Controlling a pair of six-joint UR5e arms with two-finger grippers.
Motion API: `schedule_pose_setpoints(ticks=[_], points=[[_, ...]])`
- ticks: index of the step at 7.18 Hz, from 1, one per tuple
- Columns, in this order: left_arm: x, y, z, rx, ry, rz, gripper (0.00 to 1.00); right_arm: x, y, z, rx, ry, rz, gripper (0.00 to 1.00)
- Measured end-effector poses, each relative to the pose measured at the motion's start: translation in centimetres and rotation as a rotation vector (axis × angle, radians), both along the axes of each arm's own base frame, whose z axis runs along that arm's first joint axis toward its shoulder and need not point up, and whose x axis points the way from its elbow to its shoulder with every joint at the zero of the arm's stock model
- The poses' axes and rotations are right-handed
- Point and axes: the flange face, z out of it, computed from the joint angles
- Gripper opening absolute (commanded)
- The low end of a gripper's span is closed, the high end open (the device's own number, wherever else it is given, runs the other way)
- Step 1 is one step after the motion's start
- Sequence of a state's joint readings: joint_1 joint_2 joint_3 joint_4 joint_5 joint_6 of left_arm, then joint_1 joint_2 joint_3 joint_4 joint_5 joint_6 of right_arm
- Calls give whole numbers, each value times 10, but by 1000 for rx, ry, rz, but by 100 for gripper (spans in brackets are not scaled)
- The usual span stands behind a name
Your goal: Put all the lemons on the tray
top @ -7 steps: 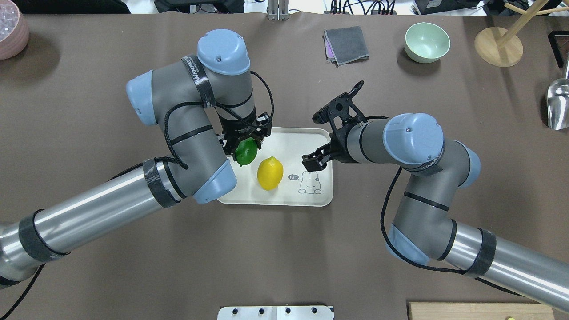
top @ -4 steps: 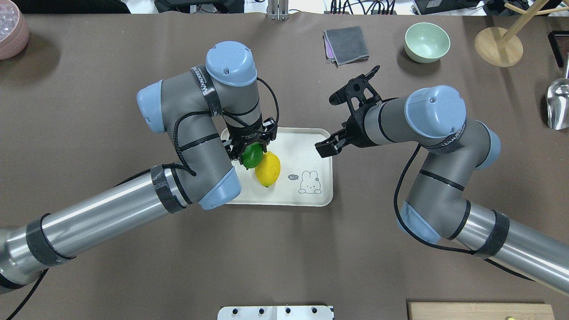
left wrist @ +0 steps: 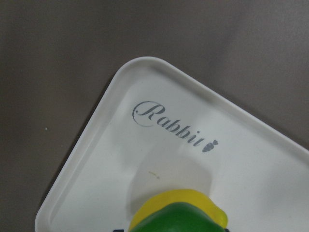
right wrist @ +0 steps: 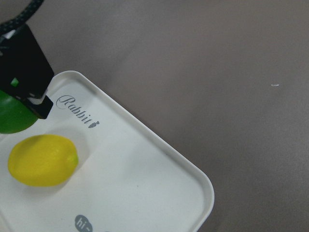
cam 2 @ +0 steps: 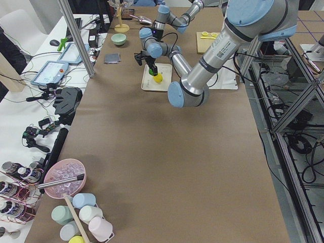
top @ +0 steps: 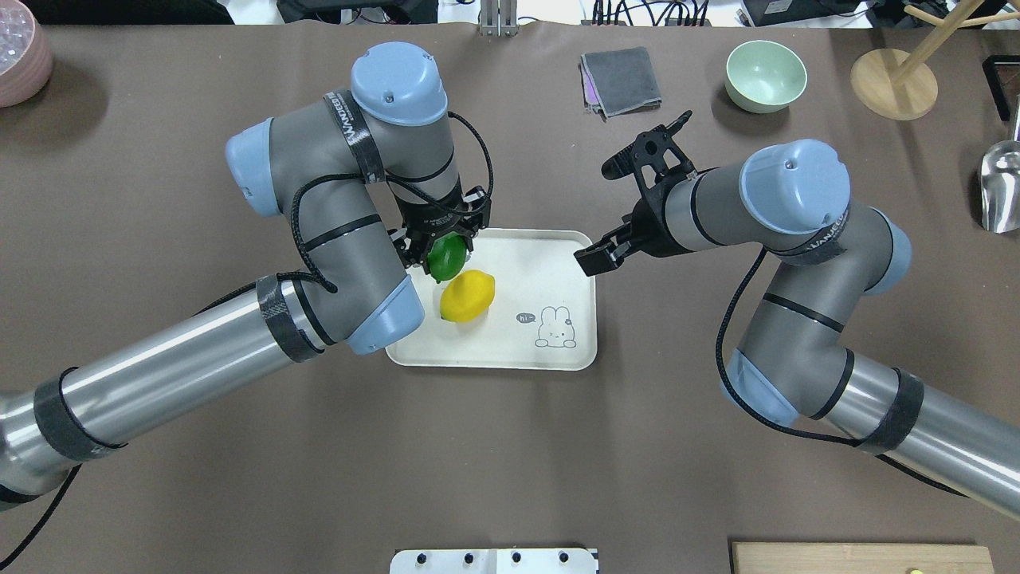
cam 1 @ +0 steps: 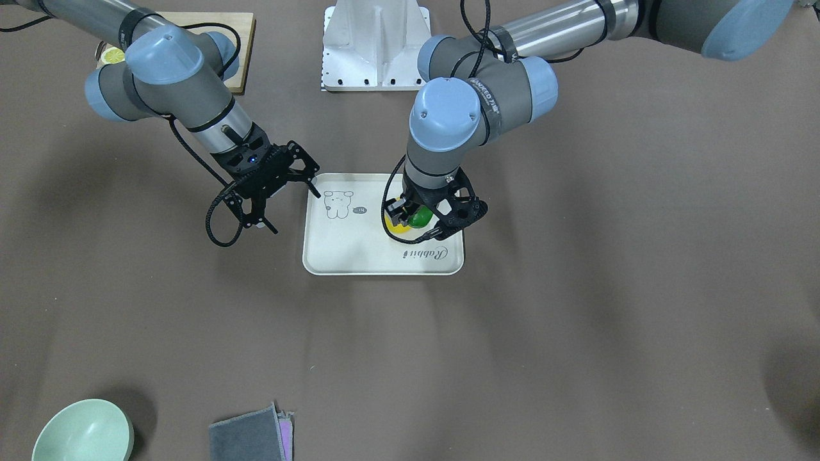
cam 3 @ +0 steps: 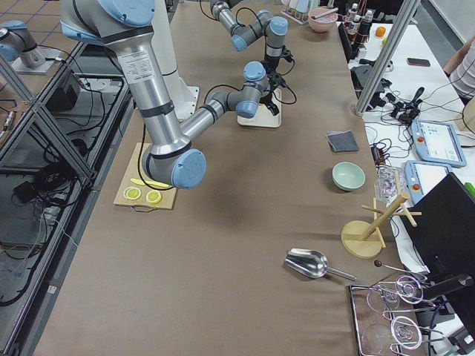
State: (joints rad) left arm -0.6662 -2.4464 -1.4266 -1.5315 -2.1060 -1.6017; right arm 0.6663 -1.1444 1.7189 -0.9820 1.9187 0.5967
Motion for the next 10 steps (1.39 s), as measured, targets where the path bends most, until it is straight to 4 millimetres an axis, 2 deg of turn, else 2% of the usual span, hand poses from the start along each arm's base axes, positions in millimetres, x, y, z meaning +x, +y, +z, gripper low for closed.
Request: schedule_pose_setpoints(ticks=[1,2,4,6,7,8,10], points=[[-8,-11,3,4,0,-18,97,8,-6,1,-9,-4,-3,99],[-14,-21,3,9,3,-33,98,13,-9,1,-14,-6,-3,99],[-19,-27,-11,7,15,-55,98,16,-11,5,-20,-2,-4,99],[-21,-25,-19,-10,21,-67,98,17,-11,9,-32,7,-8,99],[-28,-19,-17,-15,18,-65,98,18,-12,10,-41,10,-15,99],[-45,-9,-5,-21,13,-48,98,21,-15,13,-58,18,-20,99],[-108,22,45,23,-2,50,98,42,-26,33,-148,66,-37,99]])
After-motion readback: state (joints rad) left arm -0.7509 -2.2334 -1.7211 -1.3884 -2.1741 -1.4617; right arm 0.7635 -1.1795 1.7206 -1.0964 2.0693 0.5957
